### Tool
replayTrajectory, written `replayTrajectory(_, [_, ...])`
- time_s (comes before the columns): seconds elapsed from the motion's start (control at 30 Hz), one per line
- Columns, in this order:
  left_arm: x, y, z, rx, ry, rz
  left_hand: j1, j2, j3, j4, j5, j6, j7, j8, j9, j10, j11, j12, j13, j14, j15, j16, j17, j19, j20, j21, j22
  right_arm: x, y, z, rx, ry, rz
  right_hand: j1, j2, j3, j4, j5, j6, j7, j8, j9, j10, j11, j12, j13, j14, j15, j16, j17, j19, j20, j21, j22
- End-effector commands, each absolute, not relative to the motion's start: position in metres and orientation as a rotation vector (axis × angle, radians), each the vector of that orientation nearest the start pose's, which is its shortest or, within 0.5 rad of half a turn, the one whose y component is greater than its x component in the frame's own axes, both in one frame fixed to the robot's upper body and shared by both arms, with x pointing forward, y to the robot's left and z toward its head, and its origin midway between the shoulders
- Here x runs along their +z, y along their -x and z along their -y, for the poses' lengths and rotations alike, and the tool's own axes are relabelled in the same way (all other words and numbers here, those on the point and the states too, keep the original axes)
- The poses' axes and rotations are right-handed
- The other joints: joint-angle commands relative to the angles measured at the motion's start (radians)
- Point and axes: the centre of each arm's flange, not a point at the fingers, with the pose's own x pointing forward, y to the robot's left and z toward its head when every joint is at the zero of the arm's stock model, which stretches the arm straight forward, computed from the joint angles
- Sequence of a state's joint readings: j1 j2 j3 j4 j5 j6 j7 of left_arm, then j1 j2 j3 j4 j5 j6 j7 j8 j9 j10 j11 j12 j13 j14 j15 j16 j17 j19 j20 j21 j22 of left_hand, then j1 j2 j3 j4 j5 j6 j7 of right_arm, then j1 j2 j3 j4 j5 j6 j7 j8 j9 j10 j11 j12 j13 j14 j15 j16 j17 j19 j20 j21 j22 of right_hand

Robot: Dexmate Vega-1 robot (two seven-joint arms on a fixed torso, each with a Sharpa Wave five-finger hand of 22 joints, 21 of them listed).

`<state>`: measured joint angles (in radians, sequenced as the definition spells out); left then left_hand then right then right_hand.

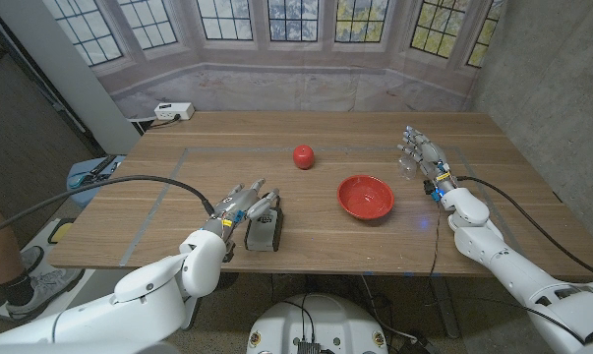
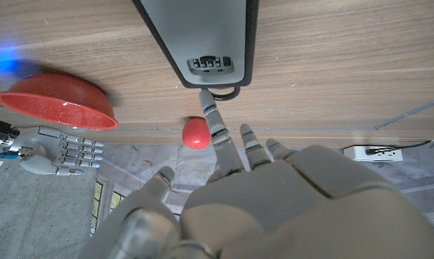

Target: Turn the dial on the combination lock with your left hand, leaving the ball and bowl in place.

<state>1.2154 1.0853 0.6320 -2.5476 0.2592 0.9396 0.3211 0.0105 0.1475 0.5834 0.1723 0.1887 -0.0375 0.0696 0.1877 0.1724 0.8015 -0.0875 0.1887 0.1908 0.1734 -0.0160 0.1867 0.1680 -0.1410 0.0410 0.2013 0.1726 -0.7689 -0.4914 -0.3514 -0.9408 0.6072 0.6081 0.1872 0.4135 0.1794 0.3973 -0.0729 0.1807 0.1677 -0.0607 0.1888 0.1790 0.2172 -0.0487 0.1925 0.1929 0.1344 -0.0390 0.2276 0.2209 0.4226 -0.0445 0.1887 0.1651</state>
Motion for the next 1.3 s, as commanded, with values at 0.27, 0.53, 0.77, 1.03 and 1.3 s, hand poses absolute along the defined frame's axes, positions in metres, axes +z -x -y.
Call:
replayTrajectory(0.27, [-0.09, -0.435, -0.202, 0.044, -1.195, 0.315, 0.011, -0.001, 0.004, -0.005, 0.005, 0.003, 0.0, -0.005, 0.002, 0.005, -0.002, 0.002, 0.0, 0.008, -0.001, -0.002, 0.0, 0.003, -0.004, -0.005, 0.002, -0.056, -0.662, 0.359, 0.139, 0.053, 0.7, -0.005, -0.001, 0.004, 0.004, -0.005, -0.002, 0.0, 0.001, 0.004, 0.002, 0.001, 0.005, 0.002, -0.001, -0.051, 0.008, 0.002, 0.009, -0.04, 0.005, 0.005])
replayTrajectory(0.53, [-0.093, -0.435, -0.202, 0.042, -1.185, 0.304, 0.011, -0.001, 0.004, -0.005, 0.005, 0.003, 0.002, -0.005, 0.002, 0.008, -0.003, 0.003, 0.0, 0.008, -0.001, -0.002, 0.0, 0.002, -0.003, -0.006, 0.002, -0.055, -0.663, 0.36, 0.139, 0.053, 0.704, -0.006, -0.001, 0.004, 0.005, -0.005, -0.003, 0.0, 0.001, 0.004, 0.001, 0.001, 0.005, 0.002, -0.001, -0.049, 0.008, 0.002, 0.009, -0.039, 0.005, 0.005])
replayTrajectory(0.77, [-0.097, -0.434, -0.202, 0.045, -1.179, 0.289, 0.01, -0.001, 0.003, -0.005, 0.005, 0.002, 0.003, -0.005, 0.002, 0.006, 0.001, 0.003, 0.0, 0.009, 0.0, -0.002, 0.0, 0.004, -0.004, -0.005, 0.002, -0.058, -0.664, 0.36, 0.144, 0.049, 0.697, -0.006, -0.001, 0.004, 0.005, -0.004, -0.003, 0.001, 0.001, 0.004, 0.001, 0.003, 0.005, 0.002, -0.001, -0.049, 0.008, 0.002, 0.01, -0.037, 0.005, 0.005])
replayTrajectory(1.03, [-0.101, -0.434, -0.199, 0.043, -1.173, 0.286, 0.01, -0.002, 0.003, -0.004, 0.005, 0.001, 0.003, -0.005, 0.002, 0.007, -0.002, 0.003, 0.0, 0.009, 0.0, -0.002, 0.0, 0.004, -0.005, -0.005, 0.002, -0.061, -0.665, 0.362, 0.146, 0.051, 0.691, -0.006, 0.0, 0.004, 0.005, -0.004, -0.002, 0.0, 0.001, 0.004, 0.002, 0.002, 0.005, 0.002, -0.001, -0.05, 0.008, 0.002, 0.009, -0.038, 0.005, 0.005])
replayTrajectory(1.3, [-0.103, -0.437, -0.199, 0.045, -1.168, 0.294, 0.009, -0.002, 0.003, -0.004, 0.005, -0.003, 0.003, -0.006, 0.002, 0.005, 0.0, 0.002, 0.0, 0.008, 0.001, -0.002, 0.001, 0.003, -0.005, -0.006, 0.002, -0.063, -0.664, 0.364, 0.143, 0.05, 0.693, -0.007, 0.0, 0.004, 0.006, -0.004, -0.001, 0.0, 0.001, 0.004, 0.002, 0.003, 0.005, 0.002, -0.001, -0.046, 0.008, 0.002, 0.01, -0.037, 0.005, 0.005])
